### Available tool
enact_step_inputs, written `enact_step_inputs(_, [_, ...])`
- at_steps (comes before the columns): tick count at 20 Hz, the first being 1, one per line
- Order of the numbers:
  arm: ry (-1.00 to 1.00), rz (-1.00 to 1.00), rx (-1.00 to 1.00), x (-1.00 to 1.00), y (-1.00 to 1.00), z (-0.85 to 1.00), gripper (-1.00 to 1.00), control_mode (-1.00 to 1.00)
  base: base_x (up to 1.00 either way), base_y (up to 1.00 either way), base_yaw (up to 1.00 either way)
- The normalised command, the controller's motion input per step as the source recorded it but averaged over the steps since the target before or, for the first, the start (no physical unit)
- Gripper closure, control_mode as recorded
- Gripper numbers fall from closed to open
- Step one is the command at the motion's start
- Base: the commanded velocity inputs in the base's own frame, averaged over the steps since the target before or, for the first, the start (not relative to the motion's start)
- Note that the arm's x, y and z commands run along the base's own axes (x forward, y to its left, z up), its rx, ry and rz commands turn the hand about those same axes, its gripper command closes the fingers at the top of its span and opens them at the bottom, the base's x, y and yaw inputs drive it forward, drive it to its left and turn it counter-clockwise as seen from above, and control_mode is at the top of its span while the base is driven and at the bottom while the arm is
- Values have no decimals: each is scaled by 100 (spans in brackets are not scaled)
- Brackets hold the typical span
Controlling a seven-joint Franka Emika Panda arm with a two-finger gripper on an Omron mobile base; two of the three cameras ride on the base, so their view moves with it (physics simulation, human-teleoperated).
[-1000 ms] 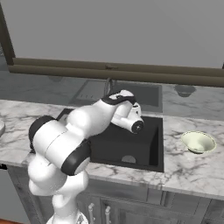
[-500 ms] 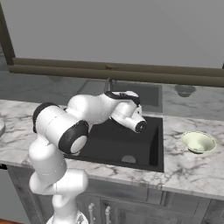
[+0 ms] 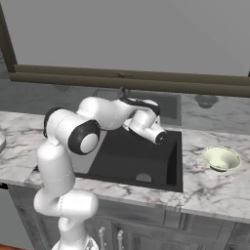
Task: Rinse each bowl for a few seconds and place them down in the sink or on the counter.
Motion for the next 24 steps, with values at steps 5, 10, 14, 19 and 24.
enact_step_inputs(5, [0,2,0,34,0,-12,-100,-100,0,0,0])
enact_step_inputs(10, [0,2,1,27,1,-19,-100,-100,0,0,0])
enact_step_inputs(14, [0,1,2,21,3,-26,-100,-100,0,0,0])
enact_step_inputs(19, [0,0,1,26,3,-23,-100,-100,0,0,0])
enact_step_inputs(24, [-3,0,0,29,11,-10,-100,-100,0,0,0])
